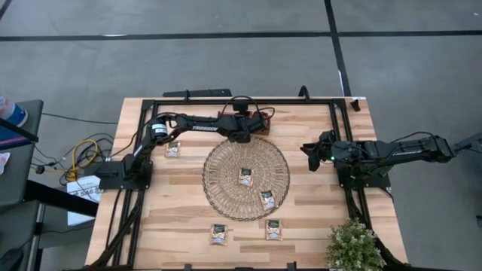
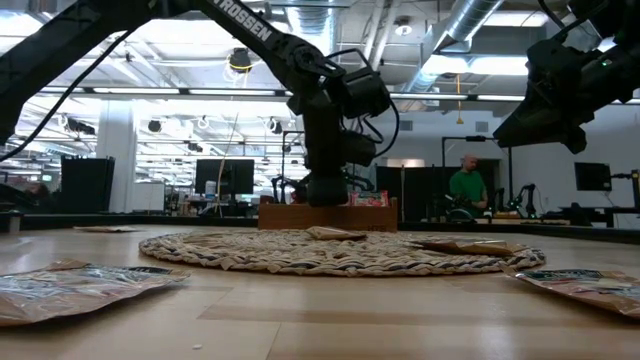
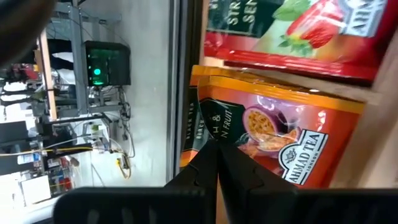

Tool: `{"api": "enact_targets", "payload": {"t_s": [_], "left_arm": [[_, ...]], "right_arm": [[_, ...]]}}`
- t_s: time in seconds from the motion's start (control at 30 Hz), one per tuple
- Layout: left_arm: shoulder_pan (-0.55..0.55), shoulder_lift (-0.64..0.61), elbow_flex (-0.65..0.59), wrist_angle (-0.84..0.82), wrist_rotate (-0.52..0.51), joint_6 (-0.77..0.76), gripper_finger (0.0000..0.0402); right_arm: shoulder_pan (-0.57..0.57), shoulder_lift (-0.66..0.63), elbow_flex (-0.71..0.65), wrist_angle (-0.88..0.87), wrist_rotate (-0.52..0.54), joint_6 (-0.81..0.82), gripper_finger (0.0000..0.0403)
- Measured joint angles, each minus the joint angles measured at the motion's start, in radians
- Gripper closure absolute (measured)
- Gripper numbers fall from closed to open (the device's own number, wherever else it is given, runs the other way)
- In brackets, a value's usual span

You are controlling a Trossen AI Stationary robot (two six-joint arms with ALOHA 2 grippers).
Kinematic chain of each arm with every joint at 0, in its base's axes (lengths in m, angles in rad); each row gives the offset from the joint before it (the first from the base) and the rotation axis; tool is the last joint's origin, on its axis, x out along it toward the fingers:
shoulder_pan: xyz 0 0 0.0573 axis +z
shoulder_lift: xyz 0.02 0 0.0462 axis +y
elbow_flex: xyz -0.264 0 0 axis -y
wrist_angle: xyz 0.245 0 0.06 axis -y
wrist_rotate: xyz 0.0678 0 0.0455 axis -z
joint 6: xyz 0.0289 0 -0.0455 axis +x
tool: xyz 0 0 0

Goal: Pick & Place Tea
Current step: Put the orange tea bag into the middle section of the wooden organizer

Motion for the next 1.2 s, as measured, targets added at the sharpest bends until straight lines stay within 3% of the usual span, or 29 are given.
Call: {"api": "enact_targets", "payload": {"t_s": [0.23, 1.2], "left_arm": [[0.000, 0.000, 0.000, 0.000, -0.044, 0.001, 0.0402], [-0.019, 0.000, 0.007, 0.003, -0.026, 0.025, 0.0401]], "right_arm": [[0.000, 0.000, 0.000, 0.000, 0.000, 0.000, 0.0310], [0.000, 0.000, 0.000, 0.000, 0.000, 0.000, 0.0310]]}}
